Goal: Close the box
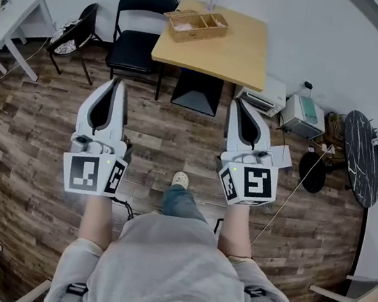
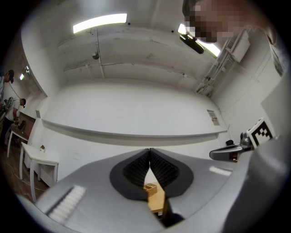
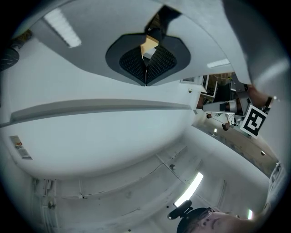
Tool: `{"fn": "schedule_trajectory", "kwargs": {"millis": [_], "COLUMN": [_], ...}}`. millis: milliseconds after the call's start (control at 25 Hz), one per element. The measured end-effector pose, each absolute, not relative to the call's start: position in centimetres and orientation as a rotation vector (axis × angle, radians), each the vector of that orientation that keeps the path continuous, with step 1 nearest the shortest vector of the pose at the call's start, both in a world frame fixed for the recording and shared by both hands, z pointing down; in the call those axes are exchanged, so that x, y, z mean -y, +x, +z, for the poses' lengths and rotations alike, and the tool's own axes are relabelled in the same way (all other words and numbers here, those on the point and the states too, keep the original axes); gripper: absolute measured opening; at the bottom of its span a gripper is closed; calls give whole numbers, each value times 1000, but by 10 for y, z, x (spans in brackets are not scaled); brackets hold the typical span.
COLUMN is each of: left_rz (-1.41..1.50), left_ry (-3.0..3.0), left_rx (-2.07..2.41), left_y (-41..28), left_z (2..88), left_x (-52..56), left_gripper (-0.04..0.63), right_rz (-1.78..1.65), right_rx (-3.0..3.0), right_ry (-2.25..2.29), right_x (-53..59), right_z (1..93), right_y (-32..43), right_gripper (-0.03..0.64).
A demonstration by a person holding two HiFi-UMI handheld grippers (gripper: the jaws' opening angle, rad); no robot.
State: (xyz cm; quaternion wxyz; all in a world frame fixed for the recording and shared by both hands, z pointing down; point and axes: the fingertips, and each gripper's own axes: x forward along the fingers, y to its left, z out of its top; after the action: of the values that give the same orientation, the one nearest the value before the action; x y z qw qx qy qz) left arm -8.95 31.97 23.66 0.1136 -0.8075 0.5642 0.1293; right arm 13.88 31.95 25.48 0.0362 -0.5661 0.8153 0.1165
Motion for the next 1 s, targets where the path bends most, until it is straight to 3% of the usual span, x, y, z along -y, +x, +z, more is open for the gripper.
{"fn": "schedule_trajectory", "kwargs": {"millis": [1000], "left_rz": [395], "left_ry": [-2271], "left_rx": [-1759], "left_y": [-38], "left_z": [218], "left_x": [-156], "left_gripper": [58], "right_rz": [398], "right_rx": [-2585], "right_ry": [-1575], "right_x": [-134], "right_z": [234], "right_y": [182], "right_gripper": [5]}}
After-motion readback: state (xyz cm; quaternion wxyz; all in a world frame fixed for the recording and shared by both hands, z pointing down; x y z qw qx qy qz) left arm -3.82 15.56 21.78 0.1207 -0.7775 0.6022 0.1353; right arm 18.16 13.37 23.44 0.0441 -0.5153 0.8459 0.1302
